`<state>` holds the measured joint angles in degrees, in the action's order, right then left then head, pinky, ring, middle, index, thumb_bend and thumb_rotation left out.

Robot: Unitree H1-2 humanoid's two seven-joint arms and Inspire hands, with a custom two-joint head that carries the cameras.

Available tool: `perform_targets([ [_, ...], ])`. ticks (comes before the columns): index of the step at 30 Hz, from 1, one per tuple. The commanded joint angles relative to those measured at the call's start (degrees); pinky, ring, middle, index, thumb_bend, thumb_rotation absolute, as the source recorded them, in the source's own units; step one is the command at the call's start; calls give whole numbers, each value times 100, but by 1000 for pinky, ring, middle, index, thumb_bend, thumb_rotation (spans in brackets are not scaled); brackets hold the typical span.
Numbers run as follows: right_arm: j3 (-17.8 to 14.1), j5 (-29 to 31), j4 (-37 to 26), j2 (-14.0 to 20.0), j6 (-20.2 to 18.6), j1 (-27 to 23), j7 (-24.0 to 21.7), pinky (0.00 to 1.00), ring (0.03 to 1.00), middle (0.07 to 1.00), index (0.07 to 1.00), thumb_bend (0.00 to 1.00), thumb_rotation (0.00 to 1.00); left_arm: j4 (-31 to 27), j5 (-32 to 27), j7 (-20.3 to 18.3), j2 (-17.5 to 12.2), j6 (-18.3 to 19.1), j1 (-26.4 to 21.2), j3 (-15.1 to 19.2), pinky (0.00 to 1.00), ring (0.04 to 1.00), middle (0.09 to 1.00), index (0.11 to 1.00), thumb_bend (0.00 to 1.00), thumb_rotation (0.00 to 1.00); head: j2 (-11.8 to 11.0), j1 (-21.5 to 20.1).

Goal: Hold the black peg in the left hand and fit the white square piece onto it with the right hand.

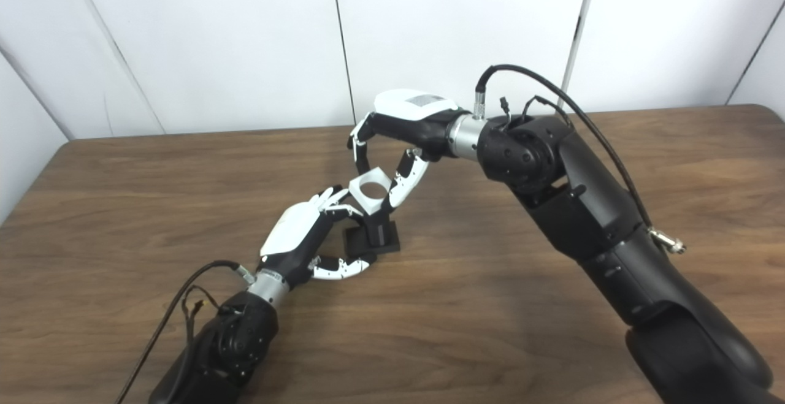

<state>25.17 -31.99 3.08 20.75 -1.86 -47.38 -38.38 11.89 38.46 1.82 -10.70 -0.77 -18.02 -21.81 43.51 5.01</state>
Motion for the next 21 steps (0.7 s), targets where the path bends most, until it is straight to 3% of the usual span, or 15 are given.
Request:
perform_targets([
  [1,-34,3,-56,42,111,-329,4,853,867,812,481,521,136,23,147,-90,6,53,-105,-85,1000,1000,953,609,818,264,7,3],
  [21,192,-206,22,-24,230,37,25,857,866,814,481,521,136,-56,146,-121,-30,127,-71,-72,1000,1000,955,612,809,283,-37,109],
])
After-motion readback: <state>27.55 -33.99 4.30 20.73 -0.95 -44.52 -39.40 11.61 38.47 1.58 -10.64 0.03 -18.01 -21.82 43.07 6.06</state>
